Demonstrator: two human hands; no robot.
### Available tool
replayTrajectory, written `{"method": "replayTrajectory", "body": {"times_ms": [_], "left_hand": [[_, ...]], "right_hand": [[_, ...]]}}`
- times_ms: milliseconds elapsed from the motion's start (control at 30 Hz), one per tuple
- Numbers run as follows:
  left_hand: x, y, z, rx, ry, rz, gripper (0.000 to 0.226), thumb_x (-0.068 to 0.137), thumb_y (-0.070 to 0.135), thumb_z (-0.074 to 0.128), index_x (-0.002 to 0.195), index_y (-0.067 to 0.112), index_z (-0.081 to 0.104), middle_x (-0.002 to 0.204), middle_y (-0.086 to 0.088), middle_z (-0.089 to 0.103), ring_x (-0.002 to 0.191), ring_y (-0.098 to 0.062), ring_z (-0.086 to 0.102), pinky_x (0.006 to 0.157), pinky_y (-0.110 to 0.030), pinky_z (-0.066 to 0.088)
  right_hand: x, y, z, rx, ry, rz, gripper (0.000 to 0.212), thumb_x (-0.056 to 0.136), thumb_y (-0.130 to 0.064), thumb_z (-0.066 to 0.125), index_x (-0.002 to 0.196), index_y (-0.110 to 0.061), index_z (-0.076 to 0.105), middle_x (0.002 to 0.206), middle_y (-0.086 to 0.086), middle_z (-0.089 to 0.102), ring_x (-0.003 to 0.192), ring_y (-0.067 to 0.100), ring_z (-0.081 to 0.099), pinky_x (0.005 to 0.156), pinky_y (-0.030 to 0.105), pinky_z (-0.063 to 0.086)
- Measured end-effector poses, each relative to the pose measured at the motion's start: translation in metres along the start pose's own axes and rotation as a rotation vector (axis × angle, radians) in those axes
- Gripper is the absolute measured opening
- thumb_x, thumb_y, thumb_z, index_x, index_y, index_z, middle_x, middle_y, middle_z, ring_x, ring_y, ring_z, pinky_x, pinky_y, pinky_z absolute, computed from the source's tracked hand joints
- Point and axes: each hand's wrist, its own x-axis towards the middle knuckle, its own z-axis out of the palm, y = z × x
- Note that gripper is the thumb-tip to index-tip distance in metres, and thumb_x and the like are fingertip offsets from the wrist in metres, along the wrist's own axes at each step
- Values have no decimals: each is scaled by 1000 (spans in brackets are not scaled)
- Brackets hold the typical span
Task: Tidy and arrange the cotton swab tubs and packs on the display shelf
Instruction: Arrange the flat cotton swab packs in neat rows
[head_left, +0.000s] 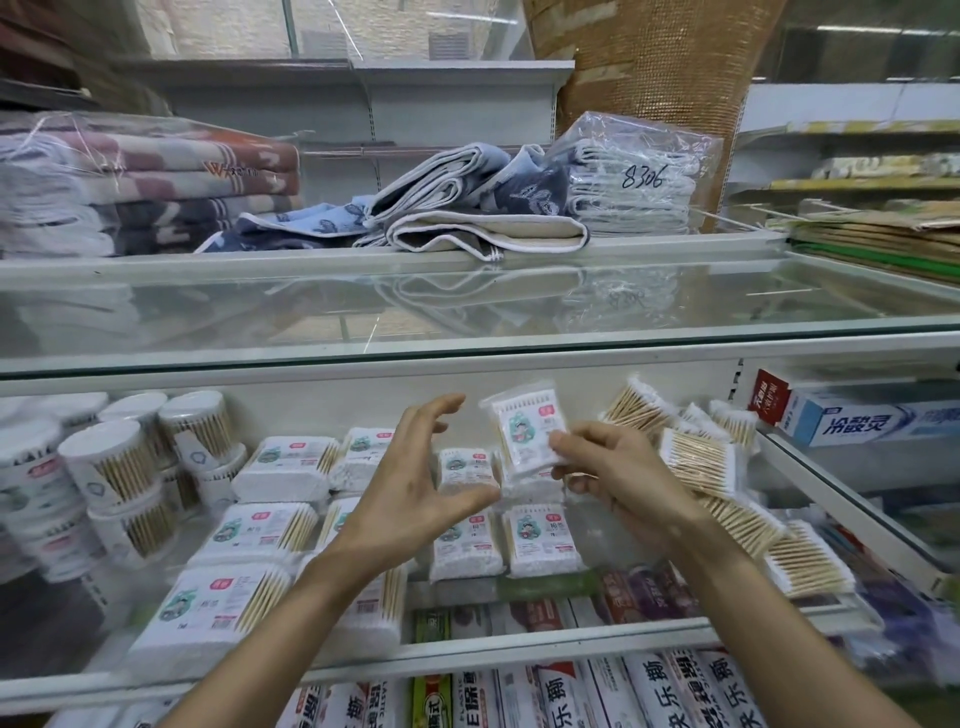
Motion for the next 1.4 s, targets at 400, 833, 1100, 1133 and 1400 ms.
{"method": "replayTrajectory", "body": {"times_ms": [400, 833, 1100, 1133, 1400], "left_hand": [[-1, -2, -15, 451, -116, 91, 93, 64, 69, 49, 146, 29, 35, 141, 11, 46, 126, -5, 33, 109, -28, 28], [-9, -17, -17, 708, -363, 61, 79, 80, 59, 52, 150, 26, 36, 154, 4, 38, 144, -12, 20, 118, -35, 19], [-9, -27, -15, 724, -346, 152, 71, 85, 56, 50, 148, 24, 41, 153, 8, 41, 145, -9, 17, 118, -27, 10], [-9, -27, -15, 685, -338, 141, 71, 87, 57, 51, 149, 27, 39, 155, 10, 36, 147, -8, 14, 117, -26, 9], [3, -6, -6, 268, -121, 78, 43, 95, 50, 54, 136, 37, 49, 130, 24, 43, 122, 9, 33, 95, -1, 20]], "right_hand": [[-11, 1, 20, -292, -229, -115, 77, 77, -34, 85, 140, -37, 41, 136, -12, 57, 114, 8, 61, 92, 36, 55], [2, 26, 34, -1027, -362, -266, 84, 80, -59, 69, 150, -36, 30, 152, -8, 37, 137, 8, 35, 112, 37, 36], [2, 30, 39, -1006, -382, -281, 85, 81, -64, 66, 152, -29, 35, 156, -14, 27, 141, 6, 29, 116, 35, 32], [0, 27, 36, -991, -364, -278, 86, 80, -67, 66, 151, -32, 34, 156, -15, 26, 142, 6, 27, 117, 34, 29], [-10, -17, -45, -1285, 57, -310, 61, 90, -46, 65, 145, -35, 41, 148, -10, 40, 136, 13, 29, 114, 35, 27]]}}
